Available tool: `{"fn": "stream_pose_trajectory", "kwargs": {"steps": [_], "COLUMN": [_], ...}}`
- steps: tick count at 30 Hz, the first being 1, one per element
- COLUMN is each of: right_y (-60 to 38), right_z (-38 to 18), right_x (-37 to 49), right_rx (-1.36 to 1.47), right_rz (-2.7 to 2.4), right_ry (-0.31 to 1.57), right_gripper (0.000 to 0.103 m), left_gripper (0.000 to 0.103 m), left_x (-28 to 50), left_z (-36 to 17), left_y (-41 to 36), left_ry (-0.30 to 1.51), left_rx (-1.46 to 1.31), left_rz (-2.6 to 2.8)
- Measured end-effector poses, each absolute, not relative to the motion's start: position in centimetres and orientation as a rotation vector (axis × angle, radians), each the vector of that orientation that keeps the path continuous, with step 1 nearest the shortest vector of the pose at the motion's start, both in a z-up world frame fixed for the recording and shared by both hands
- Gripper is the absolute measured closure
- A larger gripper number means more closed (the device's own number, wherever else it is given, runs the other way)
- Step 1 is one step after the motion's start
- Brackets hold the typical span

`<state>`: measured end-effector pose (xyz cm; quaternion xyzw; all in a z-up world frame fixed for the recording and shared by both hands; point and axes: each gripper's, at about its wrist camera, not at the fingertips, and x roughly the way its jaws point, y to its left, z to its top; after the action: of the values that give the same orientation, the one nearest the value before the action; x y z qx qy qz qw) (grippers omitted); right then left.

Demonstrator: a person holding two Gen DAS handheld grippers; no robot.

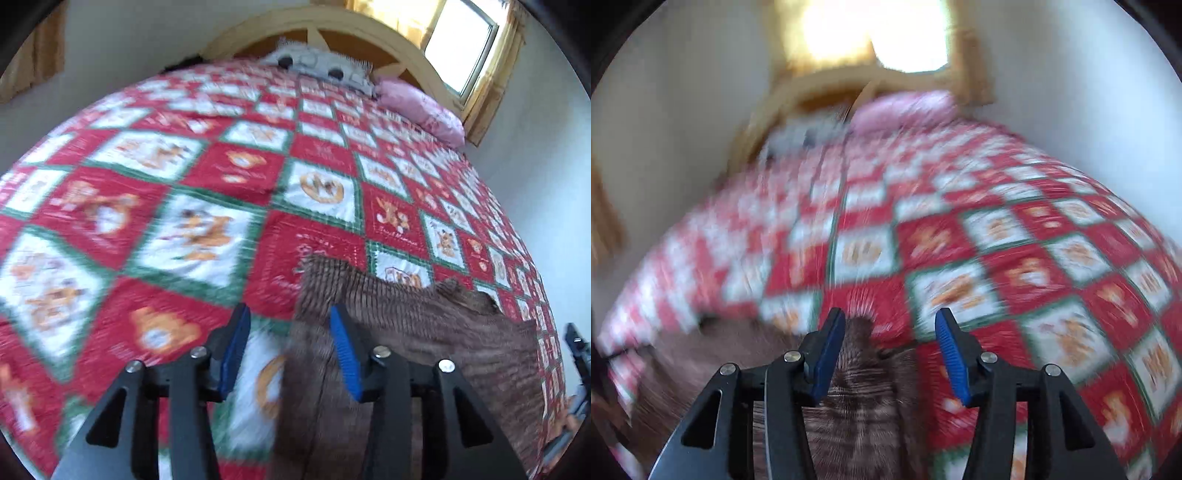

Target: Fold small clothes

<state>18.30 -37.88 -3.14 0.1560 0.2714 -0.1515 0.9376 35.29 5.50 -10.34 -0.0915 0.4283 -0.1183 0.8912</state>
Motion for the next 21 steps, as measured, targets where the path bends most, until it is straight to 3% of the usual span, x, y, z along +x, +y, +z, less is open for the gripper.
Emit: {"fn": "stream_pose_trajectory", "kwargs": {"steps": [6,13,14,16,21], "right_y": [-31.5,-26.0,-25.9,-25.9,-25.6], "right_z": [-3.4,-10.6,-11.4,-11.0,-10.9], "right_x": [12.0,10.3,10.0,9.7,9.4], "right_rx": [0.204,0.12,0.109,0.122,0.11], "right_rz": [-0.13,-0.111,-0.115,-0.112,-0.117], "right_ry": [0.657,0.817,0.8,0.781,0.769], "right_gripper": [0.058,0.058,0.058,0.058,0.057], "left_gripper": [0.039,0.035,0.033,0.019,0.017], "left_x": [28.0,23.1,22.8,22.7,22.3], "left_z": [-9.7,-12.1,-12.3,-12.6,-11.9], "left_y": [4.6,1.6,1.5,1.3,3.3], "left_ry": [0.886,0.859,0.842,0.841,0.823], "left_rx": [-0.136,0.04,0.06,0.083,-0.006], "left_rz": [-0.316,-0.264,-0.259,-0.254,-0.205]}}
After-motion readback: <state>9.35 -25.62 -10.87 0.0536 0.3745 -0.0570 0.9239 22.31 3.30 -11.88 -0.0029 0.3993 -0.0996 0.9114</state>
